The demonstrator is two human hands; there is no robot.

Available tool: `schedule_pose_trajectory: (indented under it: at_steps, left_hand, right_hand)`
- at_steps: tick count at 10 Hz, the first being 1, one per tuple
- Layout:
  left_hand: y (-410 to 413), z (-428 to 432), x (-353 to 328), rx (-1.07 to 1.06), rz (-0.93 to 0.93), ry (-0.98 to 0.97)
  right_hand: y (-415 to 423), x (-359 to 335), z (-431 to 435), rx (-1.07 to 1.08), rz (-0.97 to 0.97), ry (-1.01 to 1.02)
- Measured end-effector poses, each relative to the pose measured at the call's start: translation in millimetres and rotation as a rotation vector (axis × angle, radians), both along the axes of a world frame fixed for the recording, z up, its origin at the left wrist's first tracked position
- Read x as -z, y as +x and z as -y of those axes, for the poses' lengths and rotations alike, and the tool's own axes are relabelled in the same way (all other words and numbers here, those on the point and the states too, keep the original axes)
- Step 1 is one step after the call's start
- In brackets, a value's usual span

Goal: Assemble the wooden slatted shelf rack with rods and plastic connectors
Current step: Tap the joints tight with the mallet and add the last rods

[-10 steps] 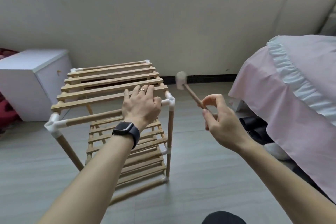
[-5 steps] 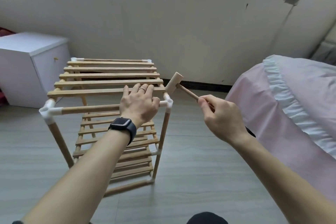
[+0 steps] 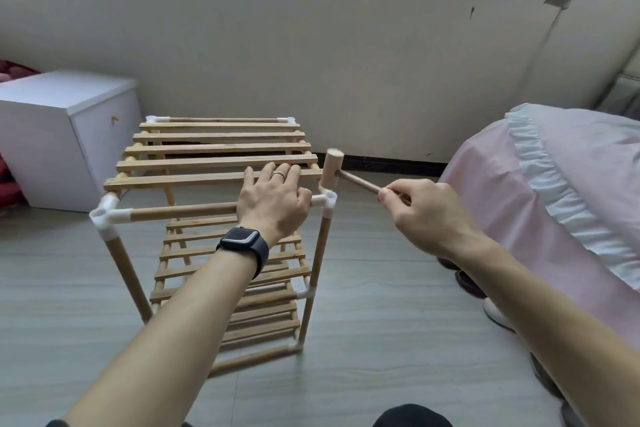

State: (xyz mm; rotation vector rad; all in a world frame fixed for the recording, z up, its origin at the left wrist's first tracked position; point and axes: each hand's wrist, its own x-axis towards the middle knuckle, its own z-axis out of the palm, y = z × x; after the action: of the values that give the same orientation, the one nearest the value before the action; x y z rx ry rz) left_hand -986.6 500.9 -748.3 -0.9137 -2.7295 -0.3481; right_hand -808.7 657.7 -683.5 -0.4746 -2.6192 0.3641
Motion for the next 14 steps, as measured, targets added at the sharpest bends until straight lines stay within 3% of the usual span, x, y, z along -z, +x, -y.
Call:
schedule_pose_trajectory:
  at_steps: [1, 2, 3, 4, 6, 7, 8, 9, 10, 11, 12, 14]
  left_hand:
    - [-1.1, 0.0, 1.3, -0.001, -0.011, -0.001]
    - [-1.3, -0.9, 2.7, -0.001, -0.014, -0.001]
    - [-1.4, -2.1, 2.4, 0.003, -0.005, -0.006]
    - [-2.3, -2.2, 2.8, -0.002, -0.017, -0.008]
    - [-0.5, -1.6, 2.2, 0.005, -0.008, -0.012]
    - [-0.6, -1.5, 2.0, 0.005, -0.010, -0.013]
    - [-0.1, -0.4, 1.9, 0.005, -0.010, -0.021]
    - [0.1, -0.8, 2.1, 0.005, -0.021, -0.017]
    - [-0.4, -1.1, 2.5, 0.008, -0.013, -0.011]
    - [-0.2, -1.0, 3.5, 0.010, 0.001, -0.018]
    - [-2.4, -0.6, 4.3, 0.010, -0.021, -0.007]
    - [-1.9, 0.1, 5.3, 0.008, -0.026, -0.009]
  right_hand:
    - [-0.5, 1.4, 6.5, -0.025, -0.475, -0.085]
    - [4.1, 22.8, 7.3, -0.037, -0.385, -0.073]
    - [8.1, 25.1, -5.2, -0.032, -0.001, -0.047]
    - [6.9, 23.5, -3.1, -0.030, -0.370, -0.124]
    - [8.1, 33.3, -3.5, 0.004, -0.112, -0.086]
    - [9.2, 33.2, -0.6, -0.033, -0.381, -0.087]
    - [10.9, 41.5, 4.3, -0.091, -0.022, -0.013]
    - [9.1, 34.0, 1.5, -0.044, -0.352, -0.124]
    - [8.9, 41.1, 6.4, -0.065, -0.217, -0.095]
    - [12.0, 49.0, 2.1, -0.023, 0.136, -0.086]
    - [9.6, 40.6, -3.0, -0.005, -0.189, -0.283]
    - [-9.4, 43.0, 0.3, 0.004, -0.167, -0.370]
